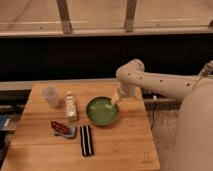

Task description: Drag the ceramic bowl in a circle

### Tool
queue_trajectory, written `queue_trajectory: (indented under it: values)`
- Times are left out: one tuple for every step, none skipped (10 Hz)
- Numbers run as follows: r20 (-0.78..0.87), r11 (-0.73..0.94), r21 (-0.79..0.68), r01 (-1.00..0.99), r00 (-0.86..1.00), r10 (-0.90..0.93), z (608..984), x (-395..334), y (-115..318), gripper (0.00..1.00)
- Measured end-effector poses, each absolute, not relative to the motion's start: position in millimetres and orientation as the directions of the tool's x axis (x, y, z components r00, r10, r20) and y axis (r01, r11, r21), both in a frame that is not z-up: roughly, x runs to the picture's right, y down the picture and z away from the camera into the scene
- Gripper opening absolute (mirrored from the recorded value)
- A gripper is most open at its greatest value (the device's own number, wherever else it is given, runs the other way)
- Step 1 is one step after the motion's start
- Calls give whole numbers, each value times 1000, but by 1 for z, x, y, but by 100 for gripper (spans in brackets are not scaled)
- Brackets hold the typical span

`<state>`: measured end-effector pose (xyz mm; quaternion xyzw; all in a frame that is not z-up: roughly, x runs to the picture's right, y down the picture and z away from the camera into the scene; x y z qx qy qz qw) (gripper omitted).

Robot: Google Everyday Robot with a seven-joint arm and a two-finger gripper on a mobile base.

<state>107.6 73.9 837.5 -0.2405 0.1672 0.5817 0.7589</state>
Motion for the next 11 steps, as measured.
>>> queue_trajectory:
  values:
    - [-537,199,-185,-962,269,800,844,106,76,80]
    - [-540,193,-201,-960,273,796,851,101,78,80]
    - [-543,191,-211,-959,277,793,857,97,79,80]
    - [-549,187,-227,-956,284,786,865,90,82,80]
    - [-560,181,-244,-953,291,775,877,83,89,80]
    - [-569,175,-259,-950,296,767,886,77,95,80]
    - [-584,168,-272,-948,301,754,895,73,104,80]
    - [-594,163,-281,-946,304,745,900,70,109,80]
    - [-605,168,-283,-944,312,733,903,69,115,75]
    - [-607,176,-286,-942,320,728,904,66,119,67]
    - [-601,184,-291,-939,329,728,903,61,121,55]
